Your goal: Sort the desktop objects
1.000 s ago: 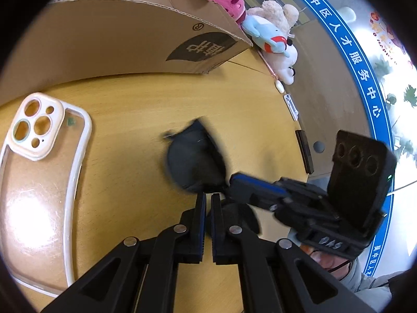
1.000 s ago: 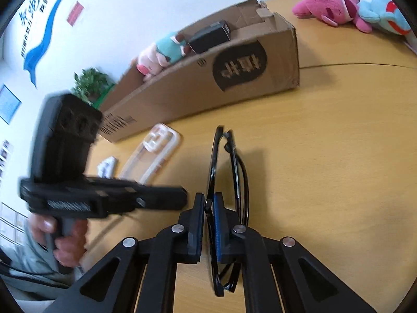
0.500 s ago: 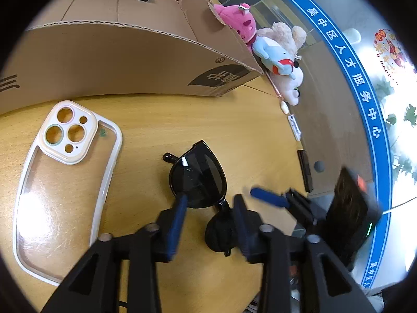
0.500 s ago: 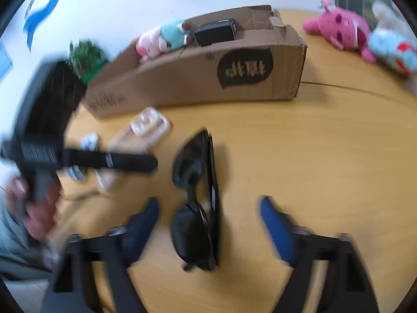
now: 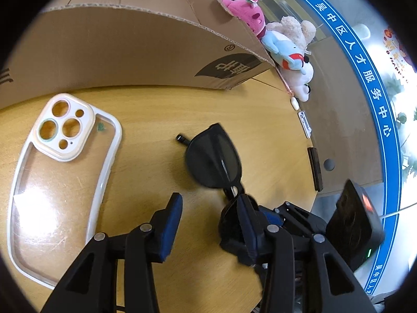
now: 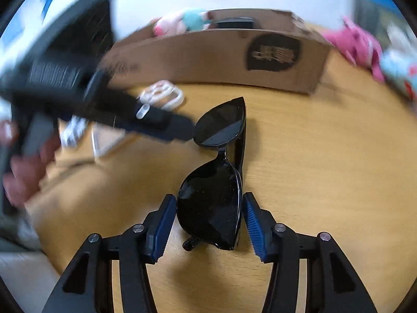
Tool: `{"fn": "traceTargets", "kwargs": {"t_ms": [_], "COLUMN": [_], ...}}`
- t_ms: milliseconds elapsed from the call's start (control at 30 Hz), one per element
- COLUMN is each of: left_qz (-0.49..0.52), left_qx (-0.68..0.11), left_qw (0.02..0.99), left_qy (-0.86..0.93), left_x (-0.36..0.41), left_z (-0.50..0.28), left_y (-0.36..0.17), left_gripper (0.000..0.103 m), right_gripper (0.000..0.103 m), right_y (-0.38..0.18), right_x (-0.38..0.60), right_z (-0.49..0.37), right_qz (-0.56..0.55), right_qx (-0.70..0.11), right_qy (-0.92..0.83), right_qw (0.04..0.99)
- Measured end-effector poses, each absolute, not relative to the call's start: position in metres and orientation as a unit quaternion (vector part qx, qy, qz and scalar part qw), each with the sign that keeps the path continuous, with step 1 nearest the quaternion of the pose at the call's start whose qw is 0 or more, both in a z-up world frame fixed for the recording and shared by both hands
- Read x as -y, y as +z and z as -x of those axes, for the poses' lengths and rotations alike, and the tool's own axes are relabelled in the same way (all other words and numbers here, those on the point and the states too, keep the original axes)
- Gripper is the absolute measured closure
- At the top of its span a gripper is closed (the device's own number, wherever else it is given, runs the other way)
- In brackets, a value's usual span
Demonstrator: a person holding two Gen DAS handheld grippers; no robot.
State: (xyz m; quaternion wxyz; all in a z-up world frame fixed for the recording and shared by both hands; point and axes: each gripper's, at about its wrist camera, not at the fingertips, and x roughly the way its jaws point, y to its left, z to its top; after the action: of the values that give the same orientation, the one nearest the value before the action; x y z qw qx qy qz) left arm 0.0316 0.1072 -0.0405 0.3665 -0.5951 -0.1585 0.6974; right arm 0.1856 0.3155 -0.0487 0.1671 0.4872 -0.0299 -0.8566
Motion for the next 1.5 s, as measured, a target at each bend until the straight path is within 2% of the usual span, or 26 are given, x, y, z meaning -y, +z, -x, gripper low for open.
{"fn": "traceTargets", "kwargs": {"t_ms": [133, 267, 333, 367, 600, 933, 1200, 1367, 1500], "left_qz": [0.604, 0.609, 0.604, 0.599, 0.562, 0.463, 0.406, 0.409, 0.439], "left_qx": [0.166, 0.161, 0.165, 0.162, 0.144, 0.116, 0.078, 0.081, 0.113], "left_qw": [0.378, 0.397, 0.414, 0.422, 0.423, 0.447, 0.461, 0.467, 0.467], "left_qy": [0.681, 0.667, 0.661, 0.661, 0.696, 0.757, 0.785, 0.780, 0.759], "left_x": [-0.116, -0.132, -0.136, -0.138, -0.133, -0.118, -0.132, -0.134, -0.139], "left_z": [-0.030, -0.029, -0.031, -0.032, -0.033, 0.006, 0.092, 0.160, 0.219], "left_y": [-0.048, -0.054, -0.052, -0.050, -0.026, 0.078, 0.154, 0.156, 0.126], "left_gripper": [0.060, 0.063, 0.063, 0.068, 0.070, 0.070, 0.070, 0.070, 0.070], "right_gripper": [0.052, 0.052, 0.053, 0.053, 0.053, 0.053, 0.053, 0.053, 0.053], "right_y": [-0.050, -0.050, -0.046, -0.044, -0.030, 0.048, 0.123, 0.143, 0.137], "right_x": [-0.344, -0.354, -0.349, -0.346, -0.330, -0.315, -0.314, -0.316, -0.321], "right_z": [-0.178, -0.176, -0.179, -0.179, -0.176, -0.162, -0.086, -0.004, 0.050], "right_qz": [-0.489, -0.482, -0.476, -0.473, -0.459, -0.360, -0.279, -0.275, -0.297], "right_qx": [0.125, 0.161, 0.151, 0.141, 0.110, 0.059, 0.025, 0.022, 0.026], "right_qy": [-0.846, -0.841, -0.845, -0.848, -0.860, -0.908, -0.939, -0.940, -0.935], "right_qw": [0.170, 0.188, 0.193, 0.194, 0.196, 0.207, 0.201, 0.198, 0.195]}}
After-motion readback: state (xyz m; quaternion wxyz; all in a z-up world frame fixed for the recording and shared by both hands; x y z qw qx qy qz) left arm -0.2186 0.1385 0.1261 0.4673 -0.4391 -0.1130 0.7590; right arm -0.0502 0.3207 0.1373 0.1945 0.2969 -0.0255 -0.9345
